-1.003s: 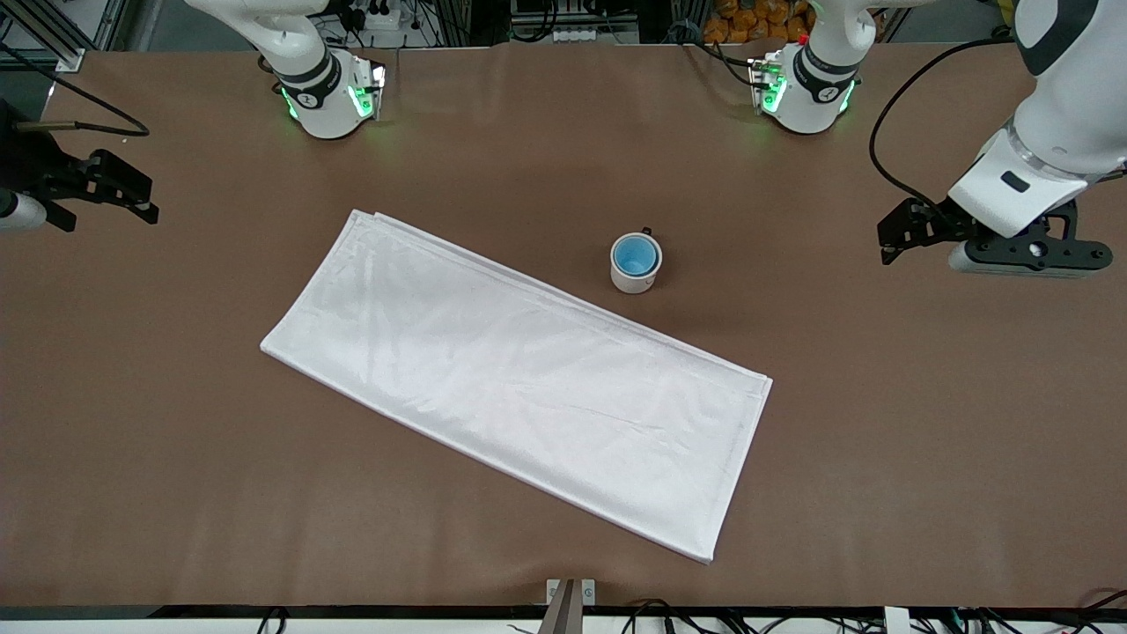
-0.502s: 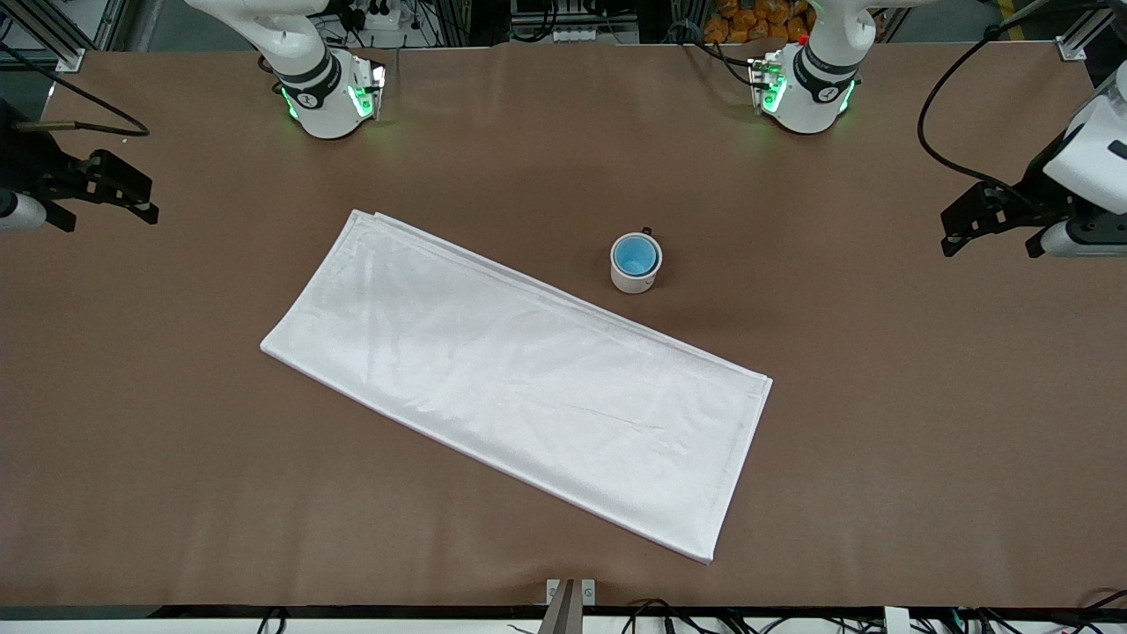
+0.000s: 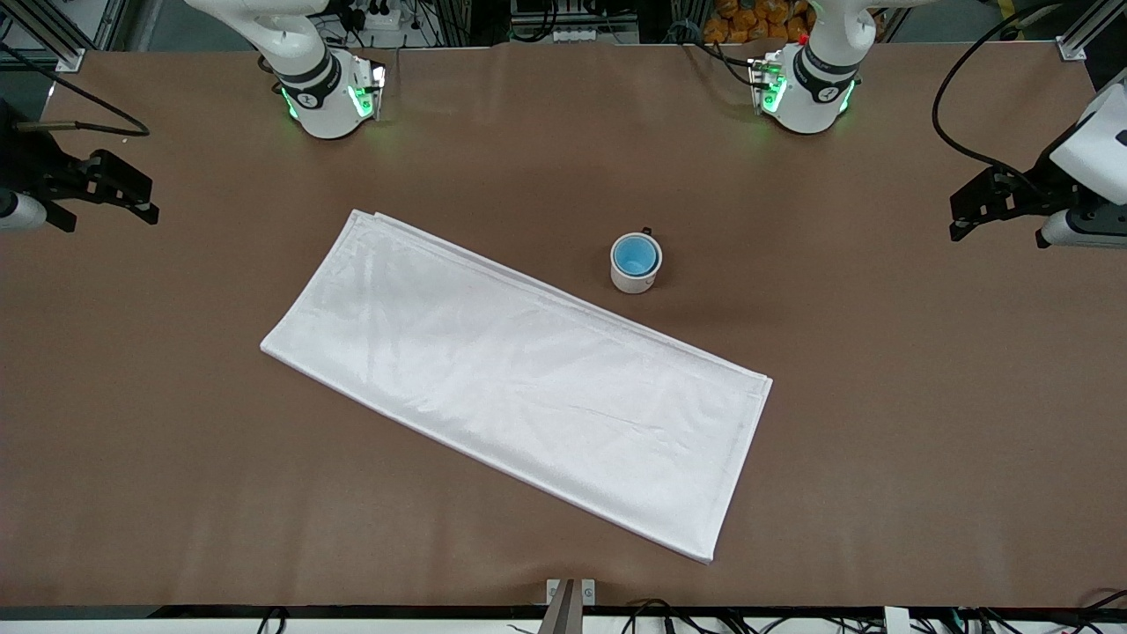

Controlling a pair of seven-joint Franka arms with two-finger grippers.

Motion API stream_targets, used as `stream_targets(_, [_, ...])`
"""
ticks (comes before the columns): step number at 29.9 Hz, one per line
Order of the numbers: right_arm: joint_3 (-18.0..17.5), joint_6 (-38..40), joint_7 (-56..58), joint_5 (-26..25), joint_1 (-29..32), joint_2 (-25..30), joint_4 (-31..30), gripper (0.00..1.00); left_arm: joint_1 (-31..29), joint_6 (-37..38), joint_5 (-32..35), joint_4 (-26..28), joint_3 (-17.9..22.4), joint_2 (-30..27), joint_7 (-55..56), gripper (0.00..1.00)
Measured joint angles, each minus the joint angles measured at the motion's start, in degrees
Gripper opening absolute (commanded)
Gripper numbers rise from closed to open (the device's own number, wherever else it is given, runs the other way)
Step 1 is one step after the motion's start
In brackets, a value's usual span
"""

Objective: Place blue cup into white mug on table

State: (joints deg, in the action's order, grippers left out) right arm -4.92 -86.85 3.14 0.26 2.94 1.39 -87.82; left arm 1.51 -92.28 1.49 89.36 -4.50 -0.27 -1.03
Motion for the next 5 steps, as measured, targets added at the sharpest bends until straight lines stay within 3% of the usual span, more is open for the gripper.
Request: stream_targets(5, [-0.1,0.0,0.0,0.0,0.0,0.0,0.0,1.00,0.0,0.1,0.0,0.0,0.3,0.0,0.0,1.00])
